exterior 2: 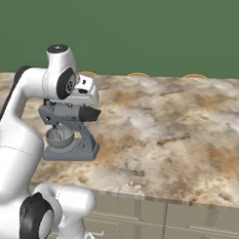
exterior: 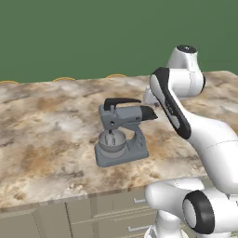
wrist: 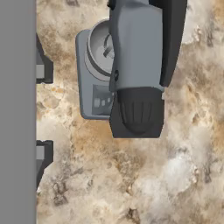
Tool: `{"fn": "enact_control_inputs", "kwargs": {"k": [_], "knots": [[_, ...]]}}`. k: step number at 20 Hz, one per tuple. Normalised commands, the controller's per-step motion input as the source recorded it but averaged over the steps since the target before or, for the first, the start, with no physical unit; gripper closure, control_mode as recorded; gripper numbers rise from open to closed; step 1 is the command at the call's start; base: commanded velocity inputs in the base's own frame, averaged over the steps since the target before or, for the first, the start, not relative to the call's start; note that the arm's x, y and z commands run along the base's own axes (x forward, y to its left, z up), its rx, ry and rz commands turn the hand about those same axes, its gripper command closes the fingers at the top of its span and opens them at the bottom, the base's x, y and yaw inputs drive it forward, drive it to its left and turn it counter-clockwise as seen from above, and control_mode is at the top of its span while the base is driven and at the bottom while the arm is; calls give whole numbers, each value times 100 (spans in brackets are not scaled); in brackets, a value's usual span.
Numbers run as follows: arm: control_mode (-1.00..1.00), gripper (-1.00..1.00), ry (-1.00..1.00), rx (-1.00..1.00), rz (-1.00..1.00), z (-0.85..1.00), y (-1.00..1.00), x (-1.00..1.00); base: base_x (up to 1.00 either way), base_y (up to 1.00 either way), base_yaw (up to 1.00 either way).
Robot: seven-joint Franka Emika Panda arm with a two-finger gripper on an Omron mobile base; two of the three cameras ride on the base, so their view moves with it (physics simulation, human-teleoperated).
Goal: Navigate to the electric kettle.
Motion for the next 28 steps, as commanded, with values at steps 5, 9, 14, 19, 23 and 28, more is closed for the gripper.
{"fn": "enact_control_inputs", "kwargs": {"k": [5,9,14,19,23,28], "knots": [[-100,-100,-7,0,-1,0,-1,-77,0,0,0],[-100,-100,-10,0,0,0,0,-100,0,0,0],[-100,-100,-22,0,-1,17,-1,-81,0,0,0],[-100,-100,-16,0,0,30,-9,-33,0,0,0],[100,-100,-2,0,-1,6,-21,-31,-14,-19,-2],[100,-100,0,0,0,0,0,0,-44,-97,-19]]}}
